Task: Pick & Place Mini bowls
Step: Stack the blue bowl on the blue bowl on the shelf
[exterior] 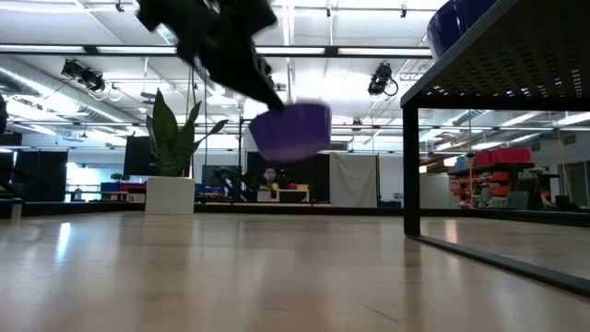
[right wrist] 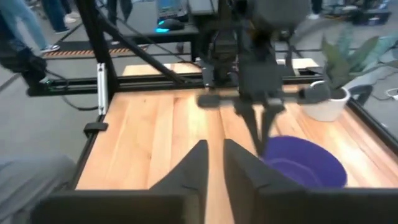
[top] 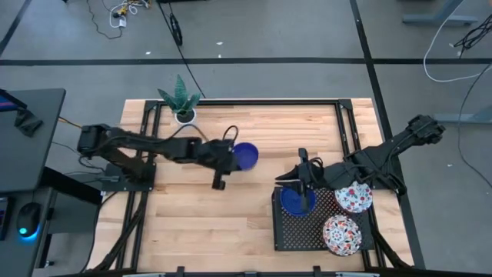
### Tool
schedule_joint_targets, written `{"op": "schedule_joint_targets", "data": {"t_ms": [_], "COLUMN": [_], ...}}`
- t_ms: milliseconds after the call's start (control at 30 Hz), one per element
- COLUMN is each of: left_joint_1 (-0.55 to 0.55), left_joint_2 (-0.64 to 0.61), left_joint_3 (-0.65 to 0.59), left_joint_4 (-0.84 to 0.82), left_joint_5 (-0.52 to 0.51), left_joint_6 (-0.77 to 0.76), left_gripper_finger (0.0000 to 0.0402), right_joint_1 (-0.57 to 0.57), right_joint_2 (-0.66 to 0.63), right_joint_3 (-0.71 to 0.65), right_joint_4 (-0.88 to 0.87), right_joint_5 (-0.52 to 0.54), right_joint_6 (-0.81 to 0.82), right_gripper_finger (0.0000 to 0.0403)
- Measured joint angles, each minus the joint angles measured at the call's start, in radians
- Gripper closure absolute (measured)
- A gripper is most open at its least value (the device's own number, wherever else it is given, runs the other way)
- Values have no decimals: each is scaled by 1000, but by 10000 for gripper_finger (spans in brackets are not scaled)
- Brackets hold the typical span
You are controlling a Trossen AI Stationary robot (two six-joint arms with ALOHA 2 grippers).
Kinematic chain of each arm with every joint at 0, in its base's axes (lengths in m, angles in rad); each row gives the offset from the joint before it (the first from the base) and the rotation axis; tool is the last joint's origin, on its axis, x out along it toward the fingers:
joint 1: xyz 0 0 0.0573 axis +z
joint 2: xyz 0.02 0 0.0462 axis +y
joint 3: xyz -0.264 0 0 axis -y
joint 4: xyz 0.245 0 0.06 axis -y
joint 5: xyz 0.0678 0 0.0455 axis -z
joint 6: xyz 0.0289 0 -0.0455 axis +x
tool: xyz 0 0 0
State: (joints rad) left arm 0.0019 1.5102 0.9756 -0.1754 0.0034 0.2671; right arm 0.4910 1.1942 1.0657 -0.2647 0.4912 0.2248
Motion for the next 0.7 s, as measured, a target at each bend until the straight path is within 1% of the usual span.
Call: {"op": "schedule_joint_targets", "data": {"t_ms": [67,133,300,367,433,533,700], "left_joint_1": [-48,-97,-203,-235,-257,-277,-282], "left_joint_2": [-41,-68,-81,-78,-77,-77,-76], "left_joint_3": [0,0,58,90,113,145,173], "left_joint_4": [-9,-15,-65,-72,-85,-94,-112], "left_joint_5": [1,1,0,-8,-15,-18,-18], "left_joint_6": [-31,-66,-128,-138,-152,-154,-154], "left_gripper_finger": [400,400,401,401,401,401,401], "right_joint_1": [-25,-55,-137,-158,-169,-172,-171], "right_joint_2": [0,3,53,100,159,253,399], "right_joint_3": [0,0,12,42,95,212,410], "right_joint_4": [1,12,86,56,8,-117,-353], "right_joint_5": [-50,-135,-433,-502,-518,-516,-458], "right_joint_6": [-18,-31,-124,-170,-224,-293,-346], "right_gripper_finger": [338,314,256,239,228,221,221]}}
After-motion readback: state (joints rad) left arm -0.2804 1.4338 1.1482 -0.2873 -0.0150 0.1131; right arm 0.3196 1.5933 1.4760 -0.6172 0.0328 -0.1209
